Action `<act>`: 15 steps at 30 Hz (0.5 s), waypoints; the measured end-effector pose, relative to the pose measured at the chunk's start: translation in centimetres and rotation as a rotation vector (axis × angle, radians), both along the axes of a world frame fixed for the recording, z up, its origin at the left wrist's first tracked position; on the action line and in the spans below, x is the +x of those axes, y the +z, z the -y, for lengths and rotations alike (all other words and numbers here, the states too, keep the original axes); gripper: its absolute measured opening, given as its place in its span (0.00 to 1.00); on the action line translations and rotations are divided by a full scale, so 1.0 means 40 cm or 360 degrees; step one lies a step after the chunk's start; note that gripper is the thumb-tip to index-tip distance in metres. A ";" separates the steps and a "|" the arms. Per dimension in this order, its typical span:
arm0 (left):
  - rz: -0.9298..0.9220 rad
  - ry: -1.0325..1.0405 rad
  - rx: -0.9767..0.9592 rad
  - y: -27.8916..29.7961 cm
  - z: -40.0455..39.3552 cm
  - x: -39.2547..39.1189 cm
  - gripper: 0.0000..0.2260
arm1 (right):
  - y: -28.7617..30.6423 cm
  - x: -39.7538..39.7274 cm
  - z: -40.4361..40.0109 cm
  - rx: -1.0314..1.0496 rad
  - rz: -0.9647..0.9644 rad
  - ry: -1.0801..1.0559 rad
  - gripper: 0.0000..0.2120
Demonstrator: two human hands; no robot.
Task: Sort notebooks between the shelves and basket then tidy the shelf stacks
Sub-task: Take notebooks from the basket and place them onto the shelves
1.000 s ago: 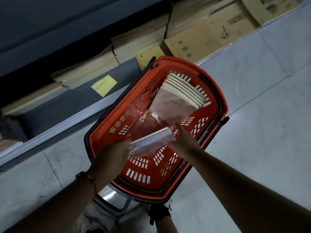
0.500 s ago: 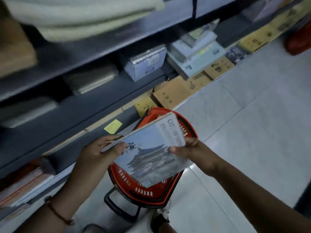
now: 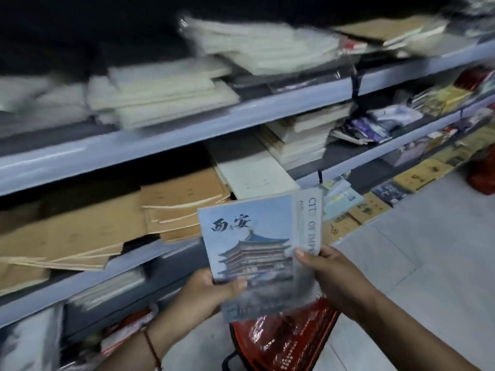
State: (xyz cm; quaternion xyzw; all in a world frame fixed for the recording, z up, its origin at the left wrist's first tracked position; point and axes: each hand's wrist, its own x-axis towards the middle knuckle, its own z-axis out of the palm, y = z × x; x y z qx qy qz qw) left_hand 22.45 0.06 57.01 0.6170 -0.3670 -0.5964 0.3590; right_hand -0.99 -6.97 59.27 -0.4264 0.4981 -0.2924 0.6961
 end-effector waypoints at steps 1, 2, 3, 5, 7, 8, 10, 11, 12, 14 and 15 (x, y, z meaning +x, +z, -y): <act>0.0021 -0.0024 -0.0005 0.029 -0.022 0.019 0.08 | 0.040 0.020 -0.007 -0.0023 0.0031 -0.0013 0.15; 0.0040 -0.0028 -0.0014 0.058 -0.044 0.040 0.07 | 0.075 0.042 -0.013 -0.0037 0.0073 -0.0010 0.15; 0.0048 -0.0018 -0.0035 0.088 -0.065 0.060 0.04 | 0.109 0.065 -0.016 -0.0044 0.0113 -0.0002 0.15; 0.0037 0.0079 -0.0123 0.142 -0.101 0.098 0.05 | 0.175 0.114 -0.023 -0.0046 0.0180 0.0024 0.13; 0.0028 0.0225 -0.0235 0.196 -0.133 0.130 0.05 | 0.245 0.172 -0.031 -0.0063 0.0198 0.0079 0.14; 0.0043 0.0294 -0.0296 0.229 -0.150 0.148 0.07 | 0.286 0.204 -0.039 -0.0095 0.0192 0.0097 0.15; 0.0069 0.0398 -0.0417 0.299 -0.184 0.188 0.06 | 0.376 0.269 -0.062 -0.0218 0.0230 0.0122 0.14; 0.0081 0.0431 -0.0512 0.335 -0.201 0.206 0.06 | 0.422 0.300 -0.079 -0.0295 0.0269 0.0165 0.12; 0.0120 0.0486 -0.0618 0.367 -0.219 0.229 0.08 | 0.465 0.330 -0.097 -0.0384 0.0307 0.0235 0.13; 0.0129 0.0733 -0.0787 0.426 -0.261 0.271 0.08 | 0.534 0.384 -0.131 -0.0550 0.0358 0.0410 0.18; 0.0100 0.0861 -0.0863 0.456 -0.282 0.293 0.06 | 0.563 0.408 -0.147 -0.0610 0.0382 0.0474 0.18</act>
